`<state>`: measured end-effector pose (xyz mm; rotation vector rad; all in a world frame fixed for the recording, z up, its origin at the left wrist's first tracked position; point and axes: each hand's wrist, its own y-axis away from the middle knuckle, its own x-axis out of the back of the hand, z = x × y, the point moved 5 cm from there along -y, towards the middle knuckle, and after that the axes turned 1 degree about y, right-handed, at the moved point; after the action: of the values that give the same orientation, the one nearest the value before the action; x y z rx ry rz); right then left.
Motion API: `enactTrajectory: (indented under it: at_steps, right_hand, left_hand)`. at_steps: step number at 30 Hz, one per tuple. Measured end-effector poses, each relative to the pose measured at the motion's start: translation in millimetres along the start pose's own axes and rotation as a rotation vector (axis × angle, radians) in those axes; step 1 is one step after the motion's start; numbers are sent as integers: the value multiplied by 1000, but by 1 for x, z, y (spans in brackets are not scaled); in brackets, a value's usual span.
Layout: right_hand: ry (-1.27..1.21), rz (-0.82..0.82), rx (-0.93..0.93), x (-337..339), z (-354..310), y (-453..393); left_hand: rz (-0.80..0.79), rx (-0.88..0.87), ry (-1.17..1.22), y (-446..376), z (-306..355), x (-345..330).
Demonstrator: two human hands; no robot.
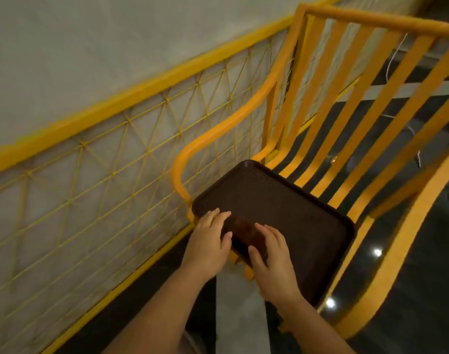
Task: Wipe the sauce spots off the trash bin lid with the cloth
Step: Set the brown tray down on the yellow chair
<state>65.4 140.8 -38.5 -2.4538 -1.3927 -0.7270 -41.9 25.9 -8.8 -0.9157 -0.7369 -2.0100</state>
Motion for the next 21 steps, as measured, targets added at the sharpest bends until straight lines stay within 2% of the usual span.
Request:
enactTrajectory:
  at_steps: [6,8,14,18,21]
  right_hand:
    - [46,36,-83,-18,47,-10]
    - [97,25,-72,-23,59,-14]
    - [270,-43,17,-38,77,-22]
    - [415,-114,39,-44,87,-22]
    - [411,-116,46,-46,90,-21]
  left_hand:
    - [-91,68,-134,-29,-26,-55]
    - [-92,105,-235,-42,-34,-69]
    - [-112,237,-318,-65,-41,-98]
    - [-70,238,-325,-67,-44,-104]
    - [21,187,-208,-64,-41,-100]
